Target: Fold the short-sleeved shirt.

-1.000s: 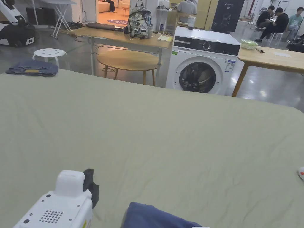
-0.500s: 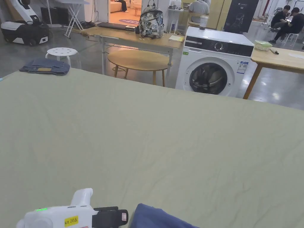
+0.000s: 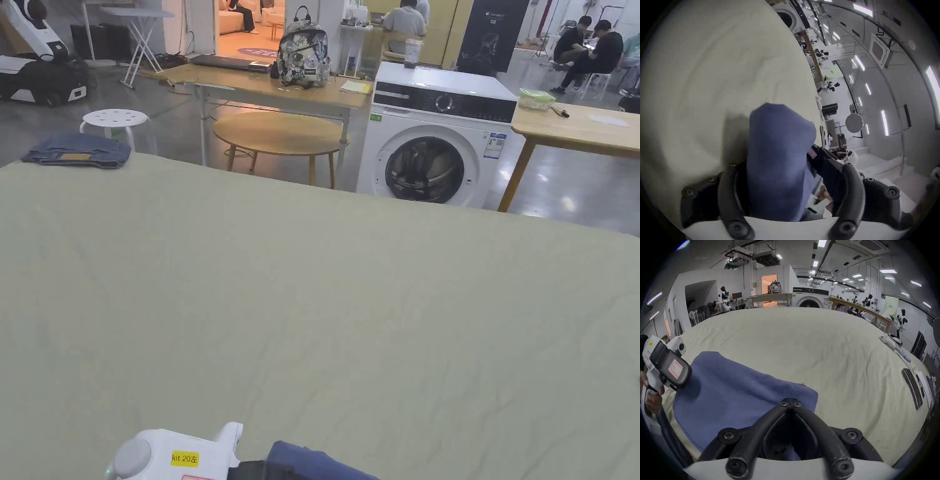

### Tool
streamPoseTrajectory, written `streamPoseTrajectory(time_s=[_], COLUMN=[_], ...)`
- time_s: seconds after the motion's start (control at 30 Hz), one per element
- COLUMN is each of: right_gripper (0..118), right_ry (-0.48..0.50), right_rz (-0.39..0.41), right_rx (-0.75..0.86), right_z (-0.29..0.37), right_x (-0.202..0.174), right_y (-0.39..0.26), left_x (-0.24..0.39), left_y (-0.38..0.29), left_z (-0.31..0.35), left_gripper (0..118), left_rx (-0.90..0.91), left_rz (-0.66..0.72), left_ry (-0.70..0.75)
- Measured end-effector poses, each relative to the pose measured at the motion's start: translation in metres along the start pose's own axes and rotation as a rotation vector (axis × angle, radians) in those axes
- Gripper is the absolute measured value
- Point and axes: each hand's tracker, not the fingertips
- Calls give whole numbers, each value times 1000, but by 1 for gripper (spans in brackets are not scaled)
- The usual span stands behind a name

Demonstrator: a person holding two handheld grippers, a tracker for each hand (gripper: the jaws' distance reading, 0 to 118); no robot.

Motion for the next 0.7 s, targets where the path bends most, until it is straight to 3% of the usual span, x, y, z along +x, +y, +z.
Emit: streamPoseTrajectory(time_s=[0.03, 0.1, 0.2, 0.27, 0.7], right_gripper=[0, 0, 0, 0, 0], right_ry=[1, 1, 1, -2, 0], right_rz=[-2, -6, 0, 8, 36], right_rx=[0, 2, 7, 9, 28], right_z=[0, 1, 2, 4, 14], right_x=[1, 0, -2, -5, -11], right_y=[-1, 0, -2, 0, 15], left_x=[0, -7, -20, -8, 16], left_y=[-2, -6, -8, -14, -9], left_z=[-2, -6, 3, 3, 25], left_gripper=[41, 29, 22, 20, 15], left_rx=[8, 35, 42, 46, 66], left_rz=[-3, 9, 71, -1, -11], left_ry=[12, 96, 10, 54, 17])
